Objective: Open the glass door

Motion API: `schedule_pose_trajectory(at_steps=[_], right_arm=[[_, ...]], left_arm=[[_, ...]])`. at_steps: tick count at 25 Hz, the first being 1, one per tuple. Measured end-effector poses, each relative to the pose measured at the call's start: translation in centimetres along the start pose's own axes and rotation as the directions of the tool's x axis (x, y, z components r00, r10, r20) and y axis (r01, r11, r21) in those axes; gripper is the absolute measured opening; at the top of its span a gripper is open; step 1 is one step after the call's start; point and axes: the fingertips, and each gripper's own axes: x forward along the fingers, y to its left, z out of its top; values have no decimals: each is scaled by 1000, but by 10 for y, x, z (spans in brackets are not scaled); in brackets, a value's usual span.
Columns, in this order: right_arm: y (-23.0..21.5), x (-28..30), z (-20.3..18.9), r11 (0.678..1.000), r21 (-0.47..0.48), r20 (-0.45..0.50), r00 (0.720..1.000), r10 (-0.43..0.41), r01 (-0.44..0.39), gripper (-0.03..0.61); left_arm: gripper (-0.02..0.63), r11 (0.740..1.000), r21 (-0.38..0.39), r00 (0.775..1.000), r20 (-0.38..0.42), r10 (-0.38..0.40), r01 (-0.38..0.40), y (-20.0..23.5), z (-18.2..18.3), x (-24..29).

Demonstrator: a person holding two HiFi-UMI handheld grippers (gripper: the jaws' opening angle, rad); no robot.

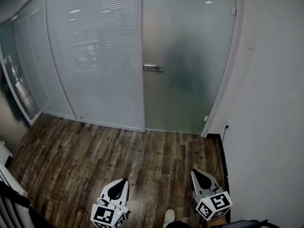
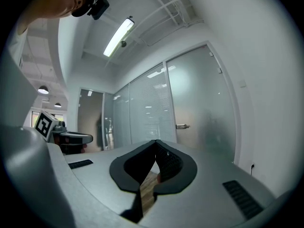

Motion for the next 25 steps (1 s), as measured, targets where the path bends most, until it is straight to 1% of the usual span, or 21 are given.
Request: schedule_pose_trajectory(at_steps=[6,12,18,25], right_arm=[[-70,35,2,999,34,1,1000,5,-5,2],[-121,61,5,998,46,7,1000,30,-31,2],[-147,75,0,997,67,-7,1000,29,-29,2],[-163,101,-4,998,58,-11,1000,22,-21,2]], left_arm=[[-2,1000,24,1000,-14,0,0,-18,12,74],[-2,1000,21,1000,-18,9,-8,-33,21,129],[-2,999,35,1000,-30,-6,7,-40,24,160],[-2,1000,22,999,-35,-21,22,-26,18,192]])
